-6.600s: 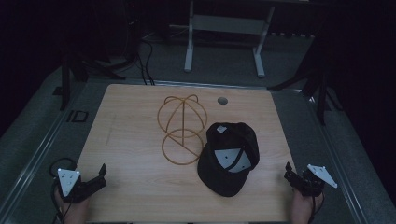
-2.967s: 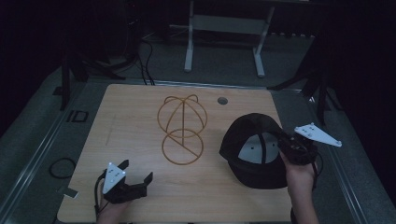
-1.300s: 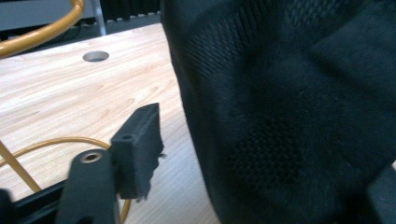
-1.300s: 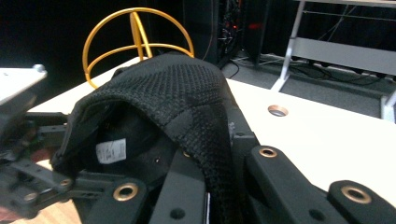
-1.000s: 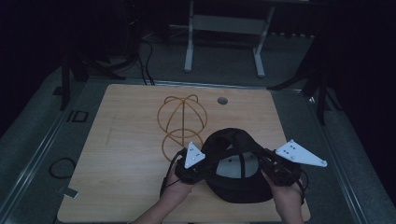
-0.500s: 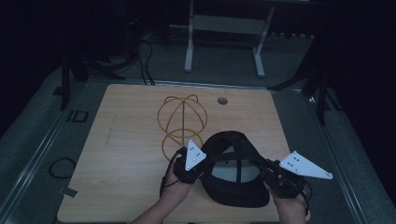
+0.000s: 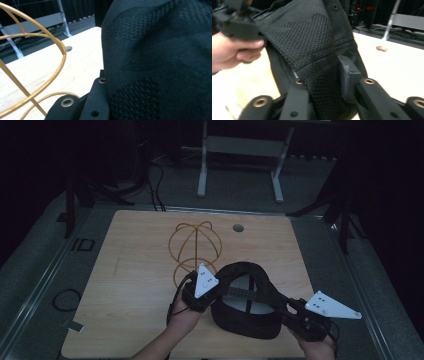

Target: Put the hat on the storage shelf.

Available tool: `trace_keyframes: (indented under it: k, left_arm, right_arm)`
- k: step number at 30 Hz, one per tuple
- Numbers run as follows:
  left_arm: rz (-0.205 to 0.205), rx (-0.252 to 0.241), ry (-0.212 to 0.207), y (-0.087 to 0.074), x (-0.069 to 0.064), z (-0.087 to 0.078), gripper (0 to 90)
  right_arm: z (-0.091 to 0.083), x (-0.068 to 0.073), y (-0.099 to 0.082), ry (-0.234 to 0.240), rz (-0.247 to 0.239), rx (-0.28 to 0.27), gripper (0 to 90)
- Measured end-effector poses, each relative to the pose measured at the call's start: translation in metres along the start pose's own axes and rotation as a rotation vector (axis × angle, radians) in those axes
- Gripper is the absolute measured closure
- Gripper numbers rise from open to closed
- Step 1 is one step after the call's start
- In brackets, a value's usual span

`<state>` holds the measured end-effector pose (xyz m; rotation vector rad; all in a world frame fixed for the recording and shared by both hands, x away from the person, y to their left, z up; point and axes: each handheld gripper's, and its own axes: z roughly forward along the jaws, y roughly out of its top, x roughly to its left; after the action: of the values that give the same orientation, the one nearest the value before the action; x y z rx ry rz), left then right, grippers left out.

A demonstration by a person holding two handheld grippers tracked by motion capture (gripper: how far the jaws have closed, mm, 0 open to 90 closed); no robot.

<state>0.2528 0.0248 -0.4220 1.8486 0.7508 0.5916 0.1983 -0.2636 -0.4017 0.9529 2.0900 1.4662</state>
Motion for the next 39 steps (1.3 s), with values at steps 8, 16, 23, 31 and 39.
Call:
trace_keyframes:
  k: [8,16,23,31,39]
  left_arm:
    - [0.026,-0.031,0.004,0.011,-0.001,-0.01,90.0]
    - [0.05,-0.036,-0.004,0.016,-0.006,-0.013,90.0]
    - [0.02,-0.072,-0.009,0.024,-0.003,-0.02,90.0]
    - [0.036,-0.082,-0.041,0.026,0.004,-0.027,90.0]
    - [0.067,-0.091,-0.127,0.022,0.003,-0.026,90.0]
  right_arm:
    - [-0.01,0.003,-0.011,0.049,-0.07,0.064,54.3]
    - [-0.017,0.005,-0.029,0.09,-0.097,0.121,47.9]
    - [-0.019,0.0,-0.046,0.127,-0.119,0.202,45.2]
    - [-0.036,-0.031,-0.055,0.102,-0.113,0.232,45.2]
    - [-0.044,-0.053,-0.013,0.139,-0.232,0.088,45.5]
